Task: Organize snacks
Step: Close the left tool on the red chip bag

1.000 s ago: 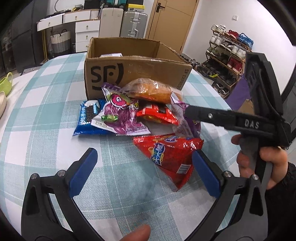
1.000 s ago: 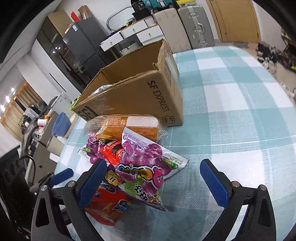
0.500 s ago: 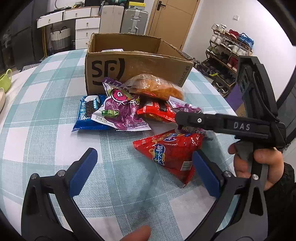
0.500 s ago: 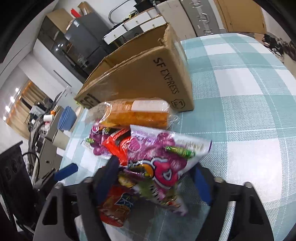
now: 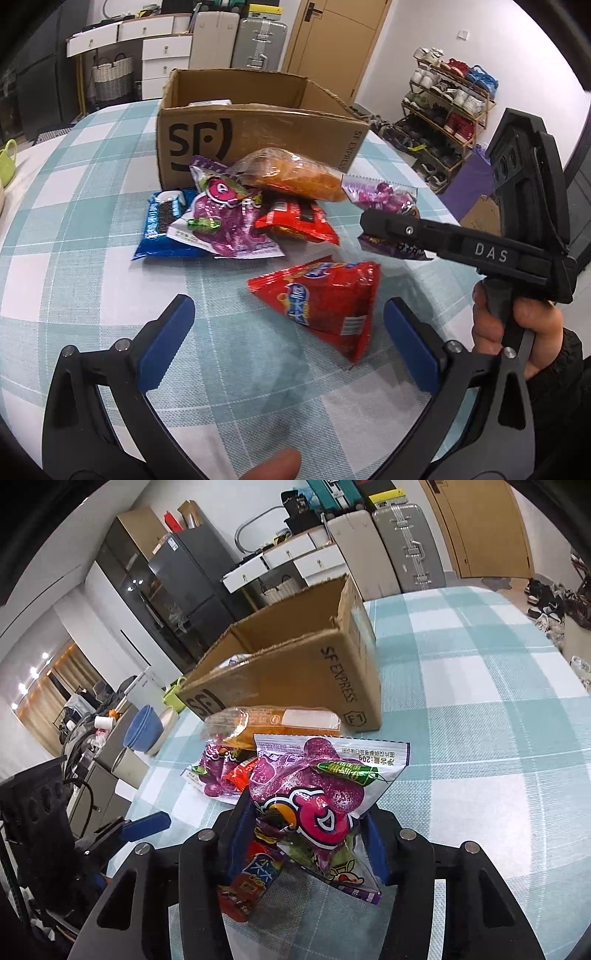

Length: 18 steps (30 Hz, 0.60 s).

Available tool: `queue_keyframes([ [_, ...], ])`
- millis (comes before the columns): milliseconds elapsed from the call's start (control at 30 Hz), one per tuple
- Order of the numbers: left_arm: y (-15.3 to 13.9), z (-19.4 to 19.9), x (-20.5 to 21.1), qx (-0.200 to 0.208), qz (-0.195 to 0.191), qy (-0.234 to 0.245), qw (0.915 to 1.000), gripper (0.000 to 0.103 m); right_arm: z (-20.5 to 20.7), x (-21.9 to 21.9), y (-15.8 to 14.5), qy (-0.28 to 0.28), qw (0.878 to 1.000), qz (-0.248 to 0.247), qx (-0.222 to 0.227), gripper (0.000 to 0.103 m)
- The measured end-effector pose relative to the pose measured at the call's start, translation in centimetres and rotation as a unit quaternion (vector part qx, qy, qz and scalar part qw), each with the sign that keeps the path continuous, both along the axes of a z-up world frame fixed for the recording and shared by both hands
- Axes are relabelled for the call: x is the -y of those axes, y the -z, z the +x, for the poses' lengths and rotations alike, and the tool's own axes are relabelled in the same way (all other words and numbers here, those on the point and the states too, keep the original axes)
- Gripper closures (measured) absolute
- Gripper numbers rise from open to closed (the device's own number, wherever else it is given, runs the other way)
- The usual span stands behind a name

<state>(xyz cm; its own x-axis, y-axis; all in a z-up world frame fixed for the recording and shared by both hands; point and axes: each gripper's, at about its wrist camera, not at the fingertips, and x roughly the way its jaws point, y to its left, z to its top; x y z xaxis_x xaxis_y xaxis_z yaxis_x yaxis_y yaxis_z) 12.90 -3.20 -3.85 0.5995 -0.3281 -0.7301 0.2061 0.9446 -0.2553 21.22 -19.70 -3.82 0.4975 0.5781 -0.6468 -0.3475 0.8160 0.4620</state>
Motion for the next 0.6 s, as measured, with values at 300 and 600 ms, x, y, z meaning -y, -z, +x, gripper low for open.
queue_keyframes([
  [300,0.5,0.4,1.6,-0.013,-0.009,0.016,0.9997,0.001,-1.0,1.3,-0.5,0.012,1.0,-0.003,0.009,0.05],
  [600,1.8,2.2,3.3,-0.027,0.01,0.015,0.9995,0.001,-0.6,1.8,-0.4,0.018,1.0,0.001,0.005,0.05],
])
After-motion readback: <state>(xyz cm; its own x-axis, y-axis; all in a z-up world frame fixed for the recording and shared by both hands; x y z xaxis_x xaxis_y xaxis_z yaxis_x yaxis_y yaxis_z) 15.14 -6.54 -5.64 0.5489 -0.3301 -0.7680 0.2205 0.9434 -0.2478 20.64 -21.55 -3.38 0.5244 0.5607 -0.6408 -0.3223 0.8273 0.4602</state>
